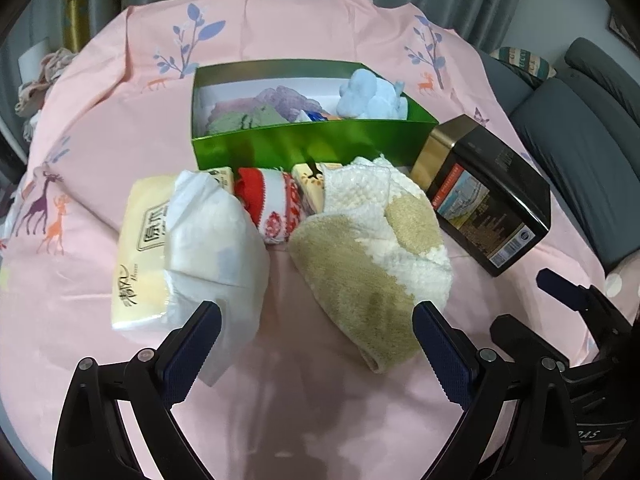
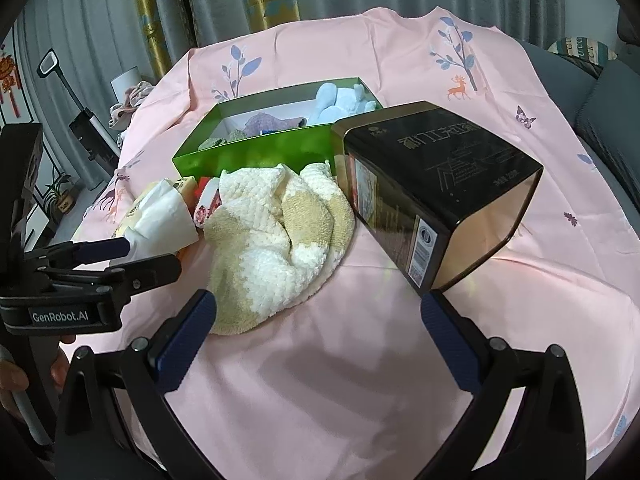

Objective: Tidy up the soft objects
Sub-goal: 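Lower the left gripper onto the cream knitted cloth and grasp it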

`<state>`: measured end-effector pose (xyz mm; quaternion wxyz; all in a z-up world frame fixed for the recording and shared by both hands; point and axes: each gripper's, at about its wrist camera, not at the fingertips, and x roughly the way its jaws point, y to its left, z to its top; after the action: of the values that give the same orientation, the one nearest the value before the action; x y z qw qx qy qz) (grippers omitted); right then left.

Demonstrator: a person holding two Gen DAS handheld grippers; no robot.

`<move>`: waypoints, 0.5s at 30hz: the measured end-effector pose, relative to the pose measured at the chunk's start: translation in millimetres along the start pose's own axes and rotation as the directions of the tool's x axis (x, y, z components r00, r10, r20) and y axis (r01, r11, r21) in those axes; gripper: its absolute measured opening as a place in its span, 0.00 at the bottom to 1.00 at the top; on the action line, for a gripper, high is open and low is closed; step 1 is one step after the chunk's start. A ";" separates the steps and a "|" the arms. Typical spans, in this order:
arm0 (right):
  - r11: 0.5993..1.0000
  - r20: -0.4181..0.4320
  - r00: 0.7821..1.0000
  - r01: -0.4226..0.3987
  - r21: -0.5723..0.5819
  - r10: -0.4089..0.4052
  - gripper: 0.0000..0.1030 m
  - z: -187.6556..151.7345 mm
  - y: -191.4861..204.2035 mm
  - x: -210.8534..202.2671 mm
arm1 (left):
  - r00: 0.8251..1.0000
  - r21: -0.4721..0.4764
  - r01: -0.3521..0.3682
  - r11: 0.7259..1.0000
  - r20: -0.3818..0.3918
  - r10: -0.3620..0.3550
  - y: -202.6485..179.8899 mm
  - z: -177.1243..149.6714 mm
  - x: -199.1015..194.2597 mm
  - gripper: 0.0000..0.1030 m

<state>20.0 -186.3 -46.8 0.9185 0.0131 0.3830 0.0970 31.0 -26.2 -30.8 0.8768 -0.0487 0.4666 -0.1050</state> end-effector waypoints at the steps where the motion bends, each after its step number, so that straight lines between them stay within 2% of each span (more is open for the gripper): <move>1: 1.000 -0.001 1.000 -0.003 0.001 0.003 0.99 -0.3 -0.6 1.1 | 1.000 0.002 0.010 1.000 -0.003 -0.010 -0.7 -0.3 1.1 0.94; 6: 0.999 -0.012 0.999 -0.046 0.004 0.046 0.99 -3.8 -2.0 6.9 | 0.998 0.005 0.068 0.998 -0.014 -0.068 -3.1 -1.4 7.3 0.94; 11: 0.995 -0.030 0.995 -0.095 -0.008 0.095 0.99 -12.0 2.5 15.2 | 0.993 -0.037 0.108 0.993 -0.032 -0.109 1.5 -2.6 18.1 0.94; 15: 0.988 -0.036 0.988 -0.154 -0.017 0.153 0.98 -16.5 8.9 22.4 | 0.983 -0.053 0.176 0.983 -0.042 -0.178 3.1 -2.2 25.0 0.94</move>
<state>22.2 -174.2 -73.3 0.9017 0.0316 0.3956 0.1714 43.1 -28.9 -52.8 0.8516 -0.1091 0.4831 -0.1719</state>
